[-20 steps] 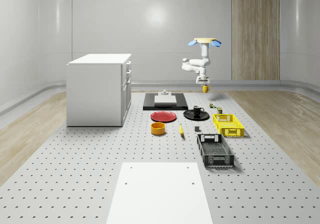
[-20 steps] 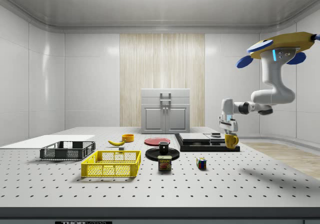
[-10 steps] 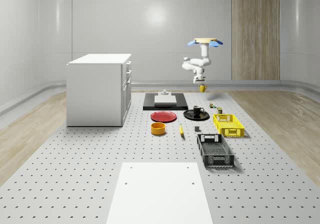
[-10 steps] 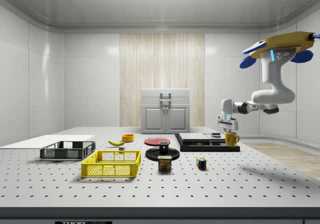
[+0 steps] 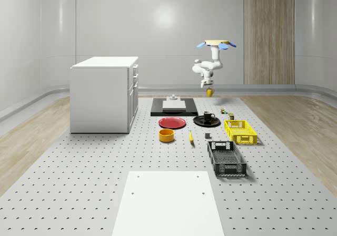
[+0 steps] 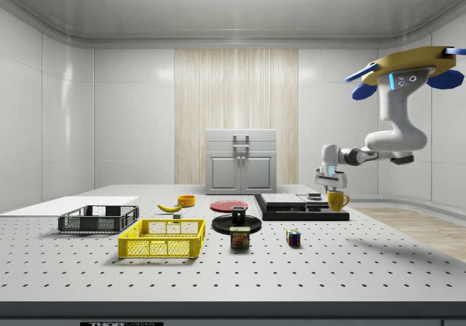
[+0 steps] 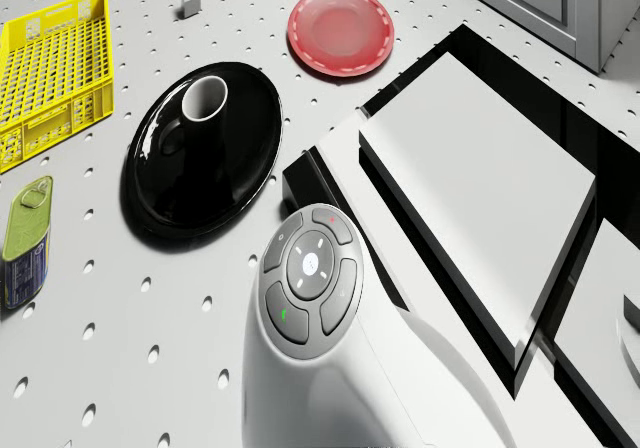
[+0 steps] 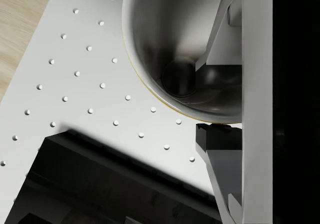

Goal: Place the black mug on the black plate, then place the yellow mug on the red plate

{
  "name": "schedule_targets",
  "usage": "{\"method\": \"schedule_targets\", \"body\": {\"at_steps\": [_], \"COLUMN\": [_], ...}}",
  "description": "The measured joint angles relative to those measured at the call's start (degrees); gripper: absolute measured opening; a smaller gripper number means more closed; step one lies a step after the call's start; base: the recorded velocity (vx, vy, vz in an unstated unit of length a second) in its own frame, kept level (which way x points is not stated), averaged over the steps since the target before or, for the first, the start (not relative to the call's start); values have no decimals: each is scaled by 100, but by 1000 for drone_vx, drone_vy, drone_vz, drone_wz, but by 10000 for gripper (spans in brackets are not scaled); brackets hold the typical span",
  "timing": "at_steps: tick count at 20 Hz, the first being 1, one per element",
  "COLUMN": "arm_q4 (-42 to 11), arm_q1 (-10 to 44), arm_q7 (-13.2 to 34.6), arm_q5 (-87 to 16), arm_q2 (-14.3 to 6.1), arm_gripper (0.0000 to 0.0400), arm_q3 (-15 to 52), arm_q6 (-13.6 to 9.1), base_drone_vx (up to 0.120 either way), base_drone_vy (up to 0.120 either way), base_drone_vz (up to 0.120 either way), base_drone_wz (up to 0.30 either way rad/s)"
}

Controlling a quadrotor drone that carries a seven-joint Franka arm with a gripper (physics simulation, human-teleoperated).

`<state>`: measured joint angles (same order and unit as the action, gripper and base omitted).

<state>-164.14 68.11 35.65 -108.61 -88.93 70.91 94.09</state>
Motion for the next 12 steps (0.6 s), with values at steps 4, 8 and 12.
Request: {"method": "schedule_targets", "body": {"at_steps": [4,8,12], "arm_q4": [2,4,5], "arm_q1": [69,101,117], "arm_q7": [-346,-516,-599], "arm_q5": [14,25,32], "arm_q2": [-37,-62,-82], "arm_gripper": [100,100,100], "arm_q3": [6,10,12], "arm_q6": [35,59,78], "base_drone_vx": [120,120,120], "base_drone_vy": [0,-60,-120], "base_drone_vz": [0,0,0], "base_drone_wz": [0,0,0]}}
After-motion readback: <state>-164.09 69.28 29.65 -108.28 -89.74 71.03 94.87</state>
